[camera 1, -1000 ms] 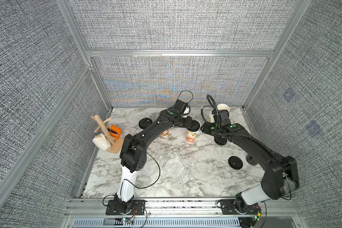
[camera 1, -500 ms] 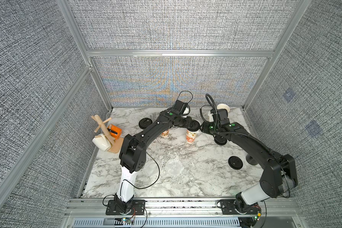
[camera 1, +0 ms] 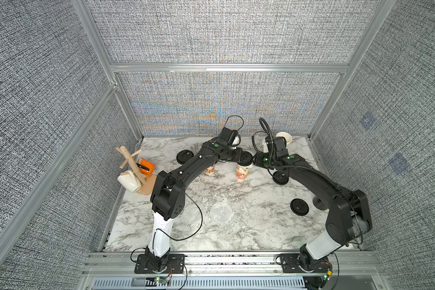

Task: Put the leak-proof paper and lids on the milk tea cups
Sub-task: Secure the cup lid on the cup.

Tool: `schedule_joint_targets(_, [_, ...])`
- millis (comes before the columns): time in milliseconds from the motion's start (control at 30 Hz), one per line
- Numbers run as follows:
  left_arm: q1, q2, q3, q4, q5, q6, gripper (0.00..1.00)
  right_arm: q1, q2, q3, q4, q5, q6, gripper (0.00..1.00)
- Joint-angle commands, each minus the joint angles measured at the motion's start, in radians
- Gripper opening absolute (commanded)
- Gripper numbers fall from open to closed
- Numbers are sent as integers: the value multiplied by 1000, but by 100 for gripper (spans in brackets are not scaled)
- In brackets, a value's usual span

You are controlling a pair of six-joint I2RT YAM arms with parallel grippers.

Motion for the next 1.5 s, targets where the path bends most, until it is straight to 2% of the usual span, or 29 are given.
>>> schedule_joint_targets(0, [-1,26,-30,-276,-89,42,43,5,26,-66,-93,37,-7,35])
schedule_joint_targets(333, [-1,21,-59,-257,-84,41,43,5,-2,-299,-5,21,22,34])
schedule_joint_targets(500, [-1,19,-69,-254,-85,40,43,4,-20,-258,-26,19,12,34])
schedule_joint_targets(667, [-1,23,-51,-263,-88,44,43,-10,-87,-113,-66,9,-34,36])
schedule_joint_targets(800, [0,30,-18,-276,-91,46,43,-23,-144,-13,-92,-12,-94,44])
schedule_joint_targets(933, [-1,40,30,-295,-92,52,43,-25,-211,-13,-80,-33,-156,57])
schedule_joint_targets(1333, [1,102,302,-367,-61,83,58,-27,-417,-389,126,-76,-267,90])
schedule_joint_targets(1467, [0,119,372,-373,-51,97,60,-25,-454,-503,221,-116,-301,96])
